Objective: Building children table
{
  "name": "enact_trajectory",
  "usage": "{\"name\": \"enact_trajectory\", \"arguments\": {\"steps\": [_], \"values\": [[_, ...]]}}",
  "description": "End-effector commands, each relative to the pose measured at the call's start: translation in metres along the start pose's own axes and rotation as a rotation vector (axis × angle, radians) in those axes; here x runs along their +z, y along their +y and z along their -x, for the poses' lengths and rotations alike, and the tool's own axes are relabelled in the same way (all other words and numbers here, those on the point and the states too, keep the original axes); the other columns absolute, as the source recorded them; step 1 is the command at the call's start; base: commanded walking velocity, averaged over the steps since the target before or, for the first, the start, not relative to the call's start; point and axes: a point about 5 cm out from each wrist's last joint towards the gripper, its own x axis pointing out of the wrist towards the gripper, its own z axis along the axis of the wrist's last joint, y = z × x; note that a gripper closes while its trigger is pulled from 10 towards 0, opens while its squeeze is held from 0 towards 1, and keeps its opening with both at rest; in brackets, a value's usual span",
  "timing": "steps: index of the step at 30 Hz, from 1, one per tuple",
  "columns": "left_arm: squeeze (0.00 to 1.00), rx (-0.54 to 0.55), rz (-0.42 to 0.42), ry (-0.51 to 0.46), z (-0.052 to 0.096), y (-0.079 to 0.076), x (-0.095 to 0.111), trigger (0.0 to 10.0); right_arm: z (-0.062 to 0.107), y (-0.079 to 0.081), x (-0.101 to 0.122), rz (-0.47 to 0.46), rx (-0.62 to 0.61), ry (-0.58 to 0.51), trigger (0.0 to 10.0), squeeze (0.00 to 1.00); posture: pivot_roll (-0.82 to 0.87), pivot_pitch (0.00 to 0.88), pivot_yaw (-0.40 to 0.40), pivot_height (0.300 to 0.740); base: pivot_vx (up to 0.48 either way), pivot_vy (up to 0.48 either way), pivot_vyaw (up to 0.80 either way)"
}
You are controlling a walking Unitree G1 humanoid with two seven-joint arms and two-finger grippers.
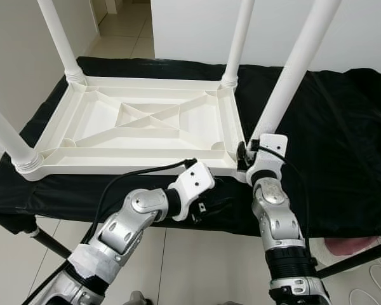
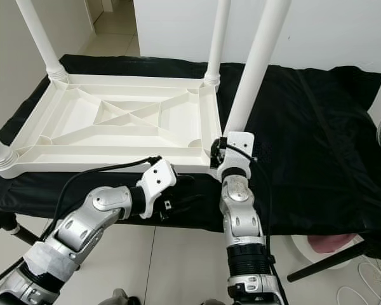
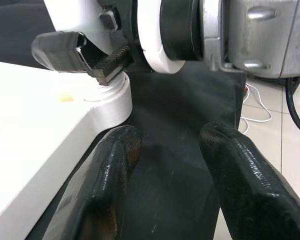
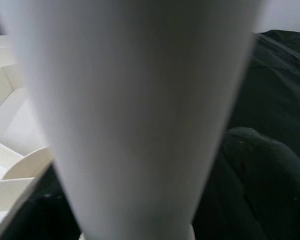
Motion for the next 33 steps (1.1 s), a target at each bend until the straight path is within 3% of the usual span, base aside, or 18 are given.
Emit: {"name": "enact_trajectory", "arguments": {"steps": [1,6,7,8,11,13,16,17,27,28,32,33], "values": [[0.00,-0.033,0.009,0.012,0.000,-0.004,-0.003,10.0,0.001,-0.001,-0.002,-0.007,0.008,0.017,10.0,1.00,-0.10,0.020,-0.002,0.740,0.000,0.000,0.00],[0.00,-0.034,0.009,0.012,0.000,-0.005,-0.004,10.0,-0.004,-0.008,0.001,-0.033,0.074,0.007,10.0,1.00,-0.10,0.015,-0.007,0.740,0.000,0.000,0.00],[0.00,-0.034,0.009,0.012,-0.001,-0.004,-0.004,10.0,-0.007,-0.012,0.003,-0.026,0.144,-0.001,10.0,0.22,-0.10,0.012,-0.006,0.740,0.000,0.000,0.00],[0.00,-0.035,0.008,0.012,-0.001,-0.004,-0.004,10.0,-0.009,-0.014,0.005,-0.006,0.226,-0.008,10.0,0.00,-0.10,0.012,-0.003,0.740,0.000,0.000,0.00],[0.00,-0.035,0.007,0.012,-0.001,-0.004,-0.004,10.0,-0.011,-0.018,0.006,0.012,0.300,-0.012,10.0,0.00,-0.10,0.012,-0.003,0.740,0.000,0.000,0.00],[0.00,-0.039,0.004,0.012,-0.001,-0.003,-0.003,10.0,-0.015,-0.024,0.008,0.076,0.486,-0.027,10.0,0.00,-0.11,0.008,0.004,0.740,0.000,0.000,0.00],[0.00,-0.041,0.002,0.012,-0.001,-0.003,-0.003,10.0,-0.016,-0.025,0.008,0.112,0.540,-0.026,10.0,0.00,-0.11,0.004,0.006,0.740,0.000,0.000,0.00],[0.00,-0.042,-0.001,0.013,-0.001,-0.002,-0.003,10.0,-0.017,-0.026,0.007,0.136,0.633,-0.010,10.0,0.00,-0.11,0.000,0.008,0.740,0.000,0.000,0.00],[0.00,-0.037,-0.010,0.013,-0.002,0.001,-0.001,10.0,-0.027,-0.023,0.007,0.198,0.753,-0.018,10.0,0.00,-0.10,0.000,0.004,0.740,0.000,0.000,0.00],[0.00,-0.033,-0.012,0.012,-0.001,0.002,-0.001,10.0,-0.028,-0.022,0.006,0.202,0.780,-0.013,8.5,0.00,-0.10,0.000,0.004,0.740,0.000,0.000,0.00],[0.00,-0.028,-0.013,0.012,-0.001,0.002,-0.001,10.0,-0.030,-0.022,0.005,0.207,0.827,-0.011,8.5,0.00,-0.10,0.000,0.004,0.740,0.000,0.000,0.00],[0.00,-0.026,-0.014,0.012,0.000,0.003,-0.001,10.0,-0.032,-0.022,0.003,0.207,0.842,-0.003,0.0,0.00,-0.09,0.000,0.005,0.740,0.000,0.000,0.00]]}}
